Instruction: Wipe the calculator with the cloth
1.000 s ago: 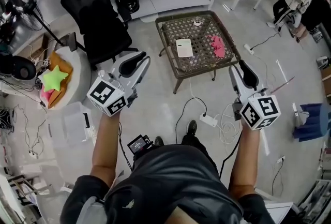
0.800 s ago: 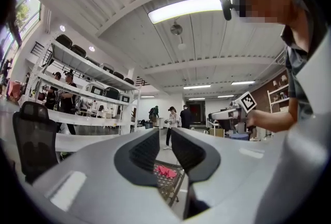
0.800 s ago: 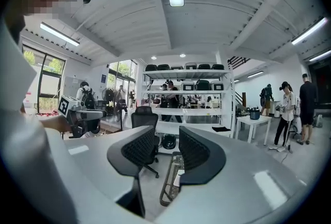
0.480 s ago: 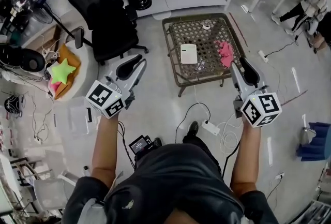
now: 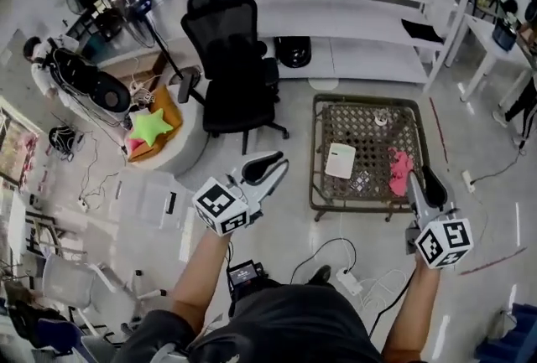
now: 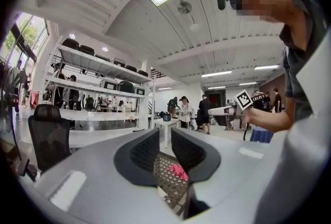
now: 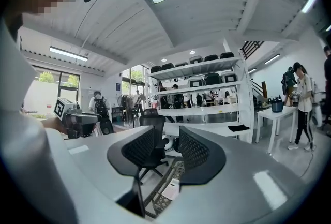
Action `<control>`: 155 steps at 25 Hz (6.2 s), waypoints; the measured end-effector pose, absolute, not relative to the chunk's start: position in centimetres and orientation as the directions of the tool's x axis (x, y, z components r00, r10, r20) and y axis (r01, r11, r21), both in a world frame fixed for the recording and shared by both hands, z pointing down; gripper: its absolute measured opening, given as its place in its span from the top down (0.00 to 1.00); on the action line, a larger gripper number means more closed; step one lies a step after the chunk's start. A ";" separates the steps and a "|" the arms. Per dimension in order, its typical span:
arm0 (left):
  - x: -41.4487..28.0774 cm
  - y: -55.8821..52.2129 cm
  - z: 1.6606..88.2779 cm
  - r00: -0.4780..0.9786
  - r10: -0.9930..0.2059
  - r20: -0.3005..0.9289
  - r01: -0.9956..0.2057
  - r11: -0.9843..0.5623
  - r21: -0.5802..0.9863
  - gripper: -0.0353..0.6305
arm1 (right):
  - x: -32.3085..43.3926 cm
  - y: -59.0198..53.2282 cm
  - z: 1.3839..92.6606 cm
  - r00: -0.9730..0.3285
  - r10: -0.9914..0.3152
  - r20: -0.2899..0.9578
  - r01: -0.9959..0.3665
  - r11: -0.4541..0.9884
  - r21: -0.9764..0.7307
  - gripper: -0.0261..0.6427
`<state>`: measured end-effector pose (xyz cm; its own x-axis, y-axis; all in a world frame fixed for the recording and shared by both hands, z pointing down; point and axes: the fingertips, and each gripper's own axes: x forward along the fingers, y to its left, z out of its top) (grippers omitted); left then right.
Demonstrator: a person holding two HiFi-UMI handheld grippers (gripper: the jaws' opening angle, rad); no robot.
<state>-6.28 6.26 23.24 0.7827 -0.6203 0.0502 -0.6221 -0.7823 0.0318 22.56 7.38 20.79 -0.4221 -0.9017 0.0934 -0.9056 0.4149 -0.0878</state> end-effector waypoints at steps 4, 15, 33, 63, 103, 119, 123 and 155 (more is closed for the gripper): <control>-4.5 5.6 23.2 0.763 -0.644 0.049 -0.645 -0.764 -0.001 0.84 | 24.5 5.9 21.3 -0.447 -0.892 0.065 -0.893 0.441 -0.092 0.77; -2.3 3.4 23.1 0.765 -0.643 0.052 -0.643 -0.766 -0.006 0.84 | 26.3 2.9 21.2 -0.458 -0.888 0.047 -0.886 0.451 -0.103 0.77; 0.0 -9.8 23.7 0.909 -0.416 0.003 -0.415 -0.907 0.078 0.84 | 27.3 -1.5 20.5 -0.203 -0.972 0.117 -0.979 0.199 -0.050 0.77; -1.9 -20.0 30.5 0.911 -0.406 0.067 -0.411 -0.890 0.198 0.70 | 29.9 -12.3 31.4 -0.090 -0.946 0.313 -0.992 0.058 -0.110 0.74; -2.8 -17.6 47.6 0.744 -0.581 0.331 -0.668 -0.669 0.327 0.66 | 42.2 -16.2 77.7 -0.096 -0.509 0.855 -0.983 -0.084 -0.161 0.74; -6.3 -18.0 47.8 0.746 -0.589 0.313 -0.667 -0.657 0.352 0.66 | 36.1 -19.2 69.8 -0.127 -0.692 0.711 -0.977 -0.037 -0.211 0.92; -7.7 -17.9 47.6 0.742 -0.596 0.306 -0.670 -0.651 0.356 0.66 | 30.7 -21.0 67.4 -0.195 -0.731 0.654 -0.965 0.024 -0.261 0.92; -16.5 -18.0 50.6 0.729 -0.611 0.309 -0.681 -0.601 0.418 0.66 | 9.2 -11.1 75.4 -0.424 -0.533 0.732 -0.905 0.242 -0.349 0.92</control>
